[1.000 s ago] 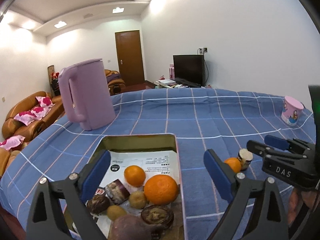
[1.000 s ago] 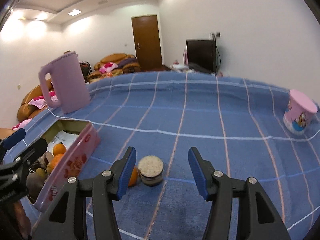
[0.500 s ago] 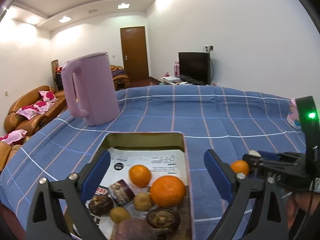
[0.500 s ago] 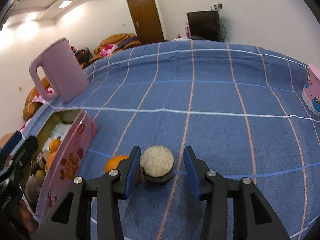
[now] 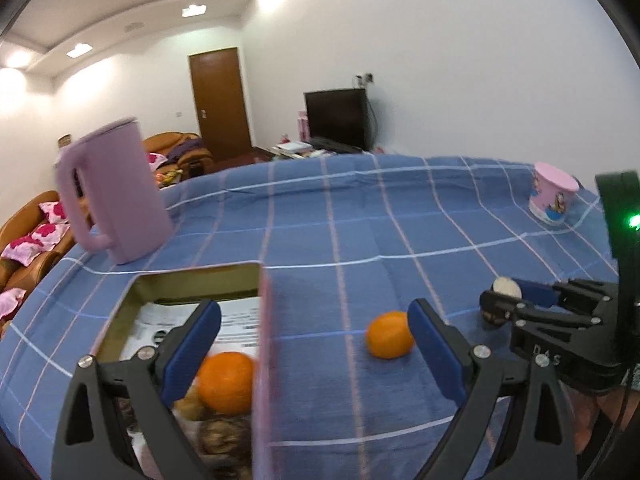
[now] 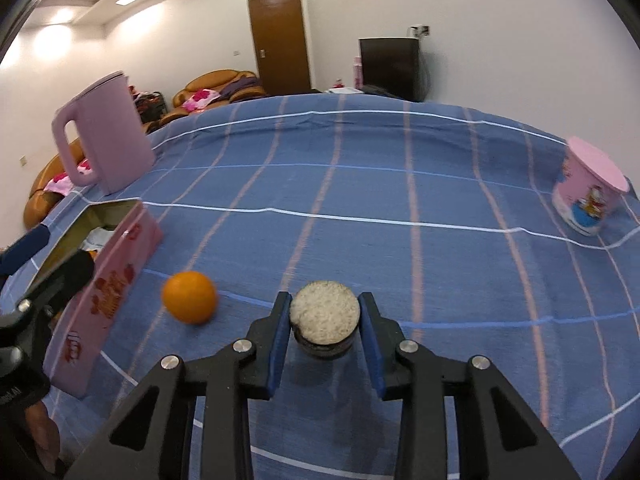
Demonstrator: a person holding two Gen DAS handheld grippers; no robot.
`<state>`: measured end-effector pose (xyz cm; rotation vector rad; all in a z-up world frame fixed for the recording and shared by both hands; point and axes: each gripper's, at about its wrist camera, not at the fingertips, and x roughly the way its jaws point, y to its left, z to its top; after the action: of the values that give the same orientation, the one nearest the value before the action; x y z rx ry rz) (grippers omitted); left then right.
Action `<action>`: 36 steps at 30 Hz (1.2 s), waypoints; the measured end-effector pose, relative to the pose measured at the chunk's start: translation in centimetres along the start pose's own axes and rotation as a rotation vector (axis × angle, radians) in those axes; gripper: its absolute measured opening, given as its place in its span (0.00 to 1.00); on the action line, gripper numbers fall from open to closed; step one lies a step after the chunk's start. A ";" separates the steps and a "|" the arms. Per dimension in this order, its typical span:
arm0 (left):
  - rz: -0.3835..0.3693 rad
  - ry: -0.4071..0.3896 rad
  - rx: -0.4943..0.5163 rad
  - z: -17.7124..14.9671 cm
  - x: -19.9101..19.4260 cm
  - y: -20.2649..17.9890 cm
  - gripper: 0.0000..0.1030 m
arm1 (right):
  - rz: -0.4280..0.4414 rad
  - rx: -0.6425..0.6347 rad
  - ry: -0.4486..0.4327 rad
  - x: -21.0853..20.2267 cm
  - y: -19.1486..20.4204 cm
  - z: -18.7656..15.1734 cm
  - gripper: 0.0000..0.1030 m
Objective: Organize fruits
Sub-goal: 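Grasp the orange with the left tool while the right tool holds the small jar, then lift the orange and small jar and turn both tools toward the tray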
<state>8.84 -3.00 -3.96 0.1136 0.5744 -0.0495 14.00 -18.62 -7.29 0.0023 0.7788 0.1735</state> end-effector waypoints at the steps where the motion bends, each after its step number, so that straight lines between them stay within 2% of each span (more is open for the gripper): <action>1: -0.010 0.011 0.010 0.0 0.3 -0.5 0.94 | -0.009 0.003 -0.003 -0.2 -0.4 -0.1 0.34; 8: -0.065 0.114 0.048 0.2 3.1 -3.0 0.88 | -0.007 0.045 -0.027 -1.0 -1.9 -0.3 0.34; 15: -0.080 0.200 0.077 -0.4 5.4 -4.7 0.72 | -0.003 0.052 -0.035 -1.3 -2.3 -0.5 0.34; 18: -0.098 0.238 0.070 -0.4 6.2 -4.8 0.64 | -0.002 0.040 -0.031 -1.3 -2.0 -0.5 0.34; 20: -0.110 0.267 0.062 -0.5 6.8 -4.8 0.53 | 0.004 0.039 -0.023 -1.1 -1.9 -0.5 0.34; 21: -0.120 0.277 0.054 -0.6 7.0 -4.7 0.42 | 0.005 0.040 -0.020 -1.1 -1.9 -0.5 0.34; 27: -0.136 0.270 0.044 -0.6 6.8 -4.6 0.40 | 0.013 0.028 -0.035 -1.2 -1.7 -0.4 0.34; 36: -0.109 0.195 0.043 -0.4 5.3 -4.3 0.40 | 0.028 -0.005 -0.084 -2.4 -1.2 -0.9 0.34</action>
<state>12.76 -7.31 -7.59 0.1294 0.7742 -0.1578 11.91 -20.23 -6.36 0.0152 0.6950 0.2006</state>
